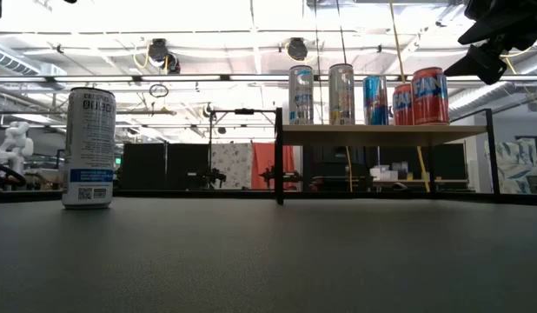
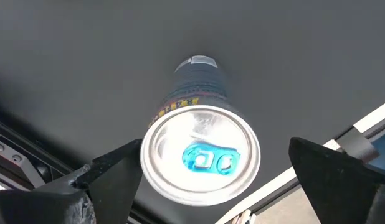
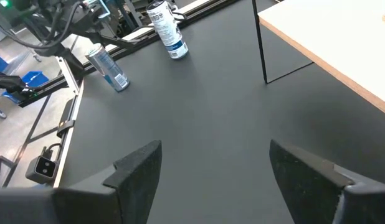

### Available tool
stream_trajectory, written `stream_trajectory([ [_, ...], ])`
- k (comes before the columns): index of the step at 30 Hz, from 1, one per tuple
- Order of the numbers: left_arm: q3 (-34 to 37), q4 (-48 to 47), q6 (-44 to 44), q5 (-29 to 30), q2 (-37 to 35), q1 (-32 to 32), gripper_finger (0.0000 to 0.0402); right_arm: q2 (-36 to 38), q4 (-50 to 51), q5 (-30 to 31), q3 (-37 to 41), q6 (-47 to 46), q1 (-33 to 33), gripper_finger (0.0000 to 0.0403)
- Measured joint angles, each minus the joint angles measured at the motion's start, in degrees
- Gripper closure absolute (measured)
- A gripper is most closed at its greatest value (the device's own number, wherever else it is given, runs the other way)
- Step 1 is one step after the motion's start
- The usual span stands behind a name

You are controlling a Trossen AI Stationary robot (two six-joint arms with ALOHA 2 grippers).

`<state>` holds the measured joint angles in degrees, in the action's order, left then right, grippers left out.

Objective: Place canned beverage on shelf
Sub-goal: Put the blue soda can on the shelf aligned with the blue soda can

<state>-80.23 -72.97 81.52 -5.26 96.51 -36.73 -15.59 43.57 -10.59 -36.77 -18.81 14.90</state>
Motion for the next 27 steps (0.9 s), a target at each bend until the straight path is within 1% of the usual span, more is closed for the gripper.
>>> stream_trajectory([
  [4,0.0,0.0,-1.1,-0.2,-0.1,0.3,0.0018,0.0,0.0,0.0,0.0,0.0,0.0,0.0124],
  [7,0.0,0.0,-1.4,-0.2,0.0,0.8,0.003,0.0,0.0,0.0,0.0,0.0,0.0,0.0124],
  [15,0.0,0.0,-2.5,-0.2,0.0,0.8,0.0112,0.0,0.0,0.0,0.0,0.0,0.0,0.0124],
  [20,0.0,0.0,-4.7,-2.5,0.0,1.2,0.0162,0.0,0.0,0.0,0.0,-0.5,0.0,0.0124],
  [23,0.0,0.0,-6.7,-2.9,-0.1,2.3,0.018,0.0,0.0,0.0,0.0,-0.4,0.0,0.0124],
  [27,0.0,0.1,-11.3,-3.0,-0.1,4.6,0.0181,0.0,0.0,0.0,0.0,-0.4,0.0,0.0124],
])
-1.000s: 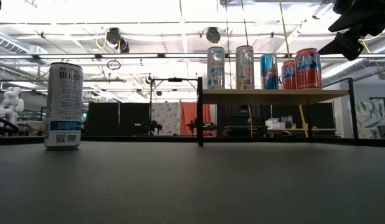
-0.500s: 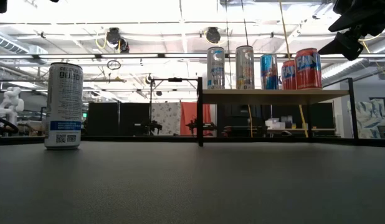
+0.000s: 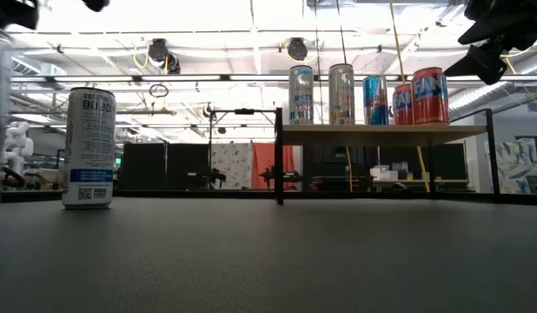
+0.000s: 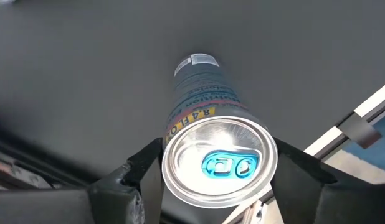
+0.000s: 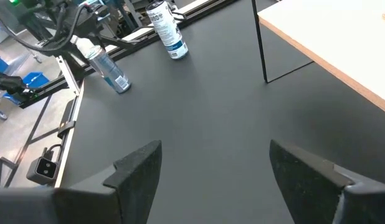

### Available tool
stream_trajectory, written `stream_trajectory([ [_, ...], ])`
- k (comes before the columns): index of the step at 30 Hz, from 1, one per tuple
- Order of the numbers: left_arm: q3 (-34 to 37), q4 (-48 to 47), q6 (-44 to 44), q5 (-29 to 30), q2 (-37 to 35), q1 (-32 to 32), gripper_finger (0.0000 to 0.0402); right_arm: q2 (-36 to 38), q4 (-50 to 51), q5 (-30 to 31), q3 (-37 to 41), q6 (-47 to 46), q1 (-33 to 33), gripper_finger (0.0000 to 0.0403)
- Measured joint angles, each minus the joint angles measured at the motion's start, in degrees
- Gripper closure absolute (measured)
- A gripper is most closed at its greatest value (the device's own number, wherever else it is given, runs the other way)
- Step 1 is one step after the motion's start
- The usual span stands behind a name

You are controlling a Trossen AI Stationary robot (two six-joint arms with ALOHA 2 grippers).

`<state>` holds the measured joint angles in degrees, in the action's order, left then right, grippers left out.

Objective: Place canned beverage on shelf
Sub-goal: Put the blue soda can on the shelf aligned with the blue soda can

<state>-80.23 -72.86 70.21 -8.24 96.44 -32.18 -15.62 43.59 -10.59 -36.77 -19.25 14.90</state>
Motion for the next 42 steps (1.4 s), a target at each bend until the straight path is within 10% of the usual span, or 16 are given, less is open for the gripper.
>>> stream_trajectory([
  [42,-16.7,5.1,-36.7,2.4,0.0,25.1,0.0178,0.0,-11.3,-0.2,0.0,5.1,0.0,0.0124],
])
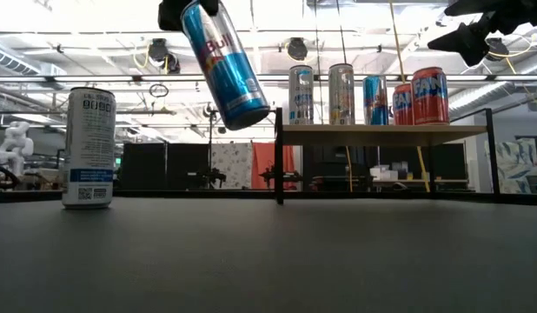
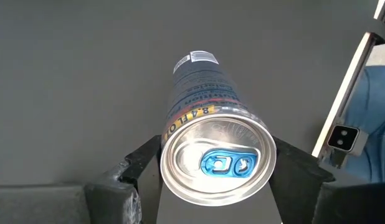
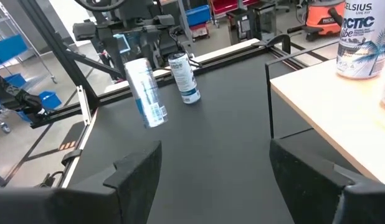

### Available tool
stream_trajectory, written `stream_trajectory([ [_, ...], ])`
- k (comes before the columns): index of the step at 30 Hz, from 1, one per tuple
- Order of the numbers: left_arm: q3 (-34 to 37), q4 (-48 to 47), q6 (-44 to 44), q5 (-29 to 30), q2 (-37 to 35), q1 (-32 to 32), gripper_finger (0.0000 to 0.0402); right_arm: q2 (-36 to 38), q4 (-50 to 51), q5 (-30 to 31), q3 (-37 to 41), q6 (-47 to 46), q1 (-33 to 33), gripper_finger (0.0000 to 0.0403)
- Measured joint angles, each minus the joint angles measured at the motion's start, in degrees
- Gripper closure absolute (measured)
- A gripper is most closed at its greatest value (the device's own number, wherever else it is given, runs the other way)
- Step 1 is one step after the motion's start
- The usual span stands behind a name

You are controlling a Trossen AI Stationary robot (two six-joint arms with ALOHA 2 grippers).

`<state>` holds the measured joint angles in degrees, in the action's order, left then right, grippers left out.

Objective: Place canned beverage on shelf
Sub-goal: Put the blue soda can on the shelf aligned with the blue soda can

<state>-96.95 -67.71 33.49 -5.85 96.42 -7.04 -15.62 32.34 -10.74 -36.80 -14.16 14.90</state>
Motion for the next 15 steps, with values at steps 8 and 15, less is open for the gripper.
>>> stream_trajectory([
  [8,0.0,-0.6,-1.4,-0.9,0.0,-0.1,0.0178,0.0,-1.0,0.1,0.0,-1.0,0.0,0.0124],
  [15,0.0,-0.6,-1.4,-1.0,0.0,-0.1,0.0178,0.0,-0.9,0.3,0.0,0.2,0.0,0.0124],
])
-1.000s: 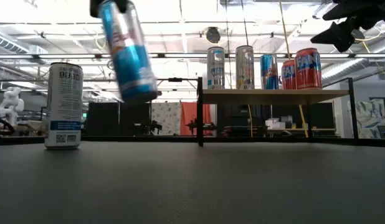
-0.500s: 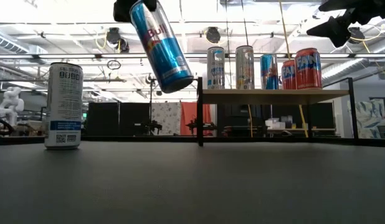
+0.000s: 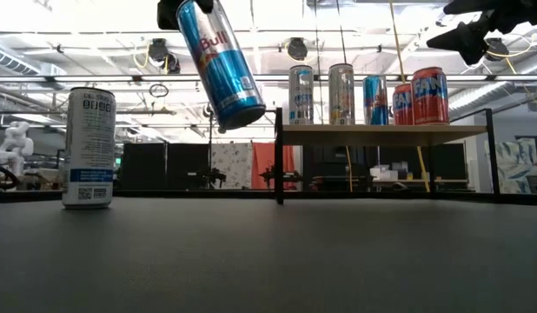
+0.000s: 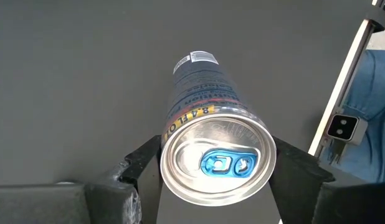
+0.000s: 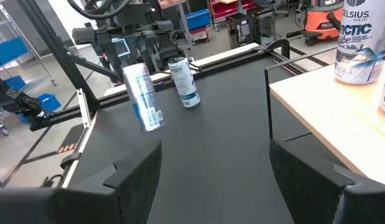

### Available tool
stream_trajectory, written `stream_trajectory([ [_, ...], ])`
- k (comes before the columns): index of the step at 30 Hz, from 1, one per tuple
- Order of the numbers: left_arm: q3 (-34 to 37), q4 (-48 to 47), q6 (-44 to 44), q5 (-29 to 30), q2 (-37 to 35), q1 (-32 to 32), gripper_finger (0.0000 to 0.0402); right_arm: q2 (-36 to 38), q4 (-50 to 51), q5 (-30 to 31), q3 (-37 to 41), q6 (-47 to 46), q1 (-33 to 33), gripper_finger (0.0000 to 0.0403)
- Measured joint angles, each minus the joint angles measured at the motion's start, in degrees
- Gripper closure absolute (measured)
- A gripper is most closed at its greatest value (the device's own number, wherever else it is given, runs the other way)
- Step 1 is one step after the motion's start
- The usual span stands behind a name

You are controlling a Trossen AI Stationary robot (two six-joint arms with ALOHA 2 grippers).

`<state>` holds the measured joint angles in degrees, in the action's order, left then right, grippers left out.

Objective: Place canned beverage on shelf
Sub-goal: Put the blue soda can on the shelf aligned with the blue soda can

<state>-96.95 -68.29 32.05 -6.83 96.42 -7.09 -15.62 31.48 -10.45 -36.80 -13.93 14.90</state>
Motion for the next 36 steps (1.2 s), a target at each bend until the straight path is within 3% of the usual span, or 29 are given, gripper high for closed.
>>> stream_trajectory([
  [28,0.0,-0.1,0.5,0.0,0.0,0.0,0.0178,-2.5,-1.1,-0.1,0.0,1.2,0.0,0.0122],
  [36,0.0,-0.1,0.6,0.0,0.0,0.0,0.0178,-2.5,-1.1,-0.1,0.0,1.2,0.0,0.0069],
])
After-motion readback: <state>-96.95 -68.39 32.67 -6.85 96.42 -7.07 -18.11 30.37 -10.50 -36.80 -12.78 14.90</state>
